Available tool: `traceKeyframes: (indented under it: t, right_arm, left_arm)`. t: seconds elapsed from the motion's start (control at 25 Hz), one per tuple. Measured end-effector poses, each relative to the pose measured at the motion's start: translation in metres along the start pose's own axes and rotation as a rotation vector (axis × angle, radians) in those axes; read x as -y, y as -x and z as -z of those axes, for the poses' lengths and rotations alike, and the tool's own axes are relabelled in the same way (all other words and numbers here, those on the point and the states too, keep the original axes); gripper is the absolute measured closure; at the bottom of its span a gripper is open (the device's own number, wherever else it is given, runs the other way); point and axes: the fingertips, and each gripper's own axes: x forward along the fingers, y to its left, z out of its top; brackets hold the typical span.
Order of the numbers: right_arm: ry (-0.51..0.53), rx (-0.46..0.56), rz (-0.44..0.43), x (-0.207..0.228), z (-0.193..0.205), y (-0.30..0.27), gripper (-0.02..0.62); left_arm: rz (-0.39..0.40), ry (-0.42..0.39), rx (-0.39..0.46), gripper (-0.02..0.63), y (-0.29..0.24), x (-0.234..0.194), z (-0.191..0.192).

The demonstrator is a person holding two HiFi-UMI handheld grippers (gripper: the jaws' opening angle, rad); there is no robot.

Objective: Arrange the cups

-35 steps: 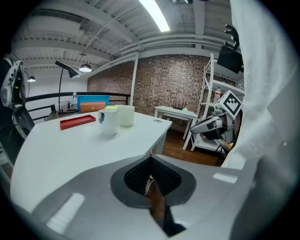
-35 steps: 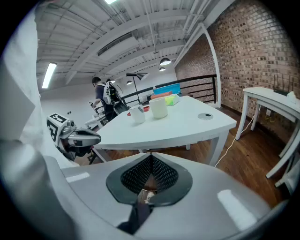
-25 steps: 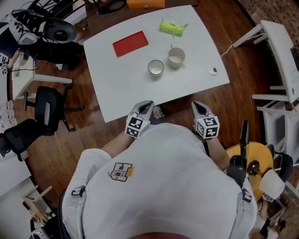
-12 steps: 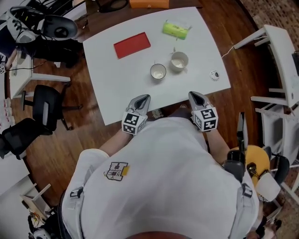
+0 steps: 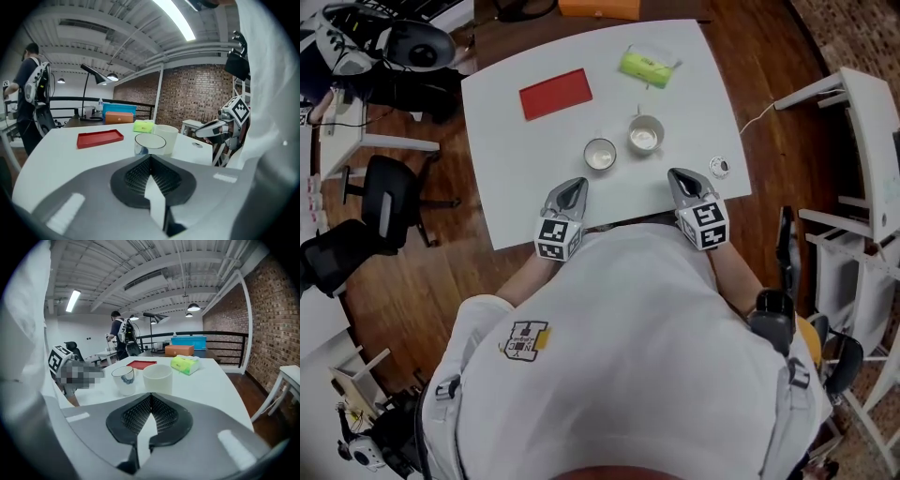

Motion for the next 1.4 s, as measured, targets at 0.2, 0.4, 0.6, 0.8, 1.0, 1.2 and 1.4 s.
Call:
traceKeyframes:
  t: [0.2, 0.4, 0.6, 0.8, 1.0, 1.2, 1.4]
  right_arm:
    - [0.016, 0.001, -0.043, 0.007, -0.003, -0.012, 0.595]
    - [0.030, -0.002, -0.064, 0.007, -0.001, -0.017, 0.595]
    - [0.037, -0.005, -0.071, 0.014, -0.003, -0.015, 0.595]
    - [0.037, -0.008, -0.064, 0.017, -0.005, -0.009, 0.595]
    - [0.057, -0.011, -0.045, 0.020, -0.003, -0.003, 0.595]
    - [0.059, -0.010, -0.025, 0.020, 0.000, 0.001, 0.595]
    - [0.059, 0.001, -0.015, 0.025, -0.001, 0.001, 0.595]
  left_arm:
    - [-0.059, -0.033, 0.030, 0.604, -0.010, -0.009, -0.013]
    - [-0.082, -0.090, 0.026, 0.604, -0.008, -0.010, -0.013]
    - [-0.043, -0.146, -0.005, 0.445, -0.018, 0.003, -0.002]
    - [-0.011, -0.256, -0.037, 0.223, -0.044, 0.010, 0.006]
    - [-0.029, -0.319, -0.025, 0.106, -0.078, 0.002, -0.003]
    - [0.023, -0.338, -0.030, 0.061, -0.101, 0.005, -0.008]
    - [0.028, -0.345, -0.029, 0.055, -0.115, 0.009, -0.013]
